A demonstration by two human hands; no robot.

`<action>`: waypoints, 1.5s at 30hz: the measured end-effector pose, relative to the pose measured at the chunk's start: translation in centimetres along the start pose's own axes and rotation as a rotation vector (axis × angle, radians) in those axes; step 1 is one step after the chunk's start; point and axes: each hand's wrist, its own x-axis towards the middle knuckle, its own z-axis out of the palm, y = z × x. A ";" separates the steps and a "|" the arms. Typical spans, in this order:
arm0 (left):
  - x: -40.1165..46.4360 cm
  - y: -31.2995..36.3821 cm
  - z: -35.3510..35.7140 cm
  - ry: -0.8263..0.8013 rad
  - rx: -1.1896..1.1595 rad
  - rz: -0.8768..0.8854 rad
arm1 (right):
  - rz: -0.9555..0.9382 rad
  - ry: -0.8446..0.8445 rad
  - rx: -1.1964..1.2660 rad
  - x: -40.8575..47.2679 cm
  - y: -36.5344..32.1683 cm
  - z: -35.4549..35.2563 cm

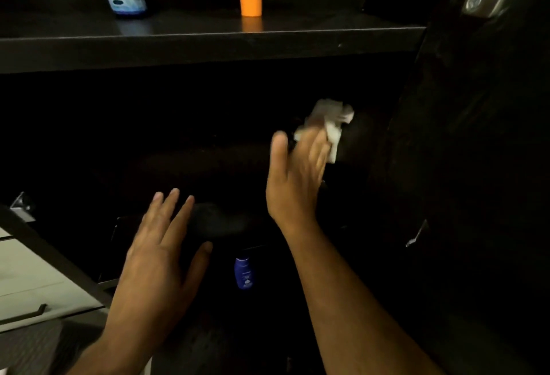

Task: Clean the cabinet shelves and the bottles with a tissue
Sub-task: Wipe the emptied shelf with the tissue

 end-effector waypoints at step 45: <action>0.3 0.2 2.2 -0.221 0.497 -0.029 | -0.286 0.263 -0.271 3.6 -4.1 -3.6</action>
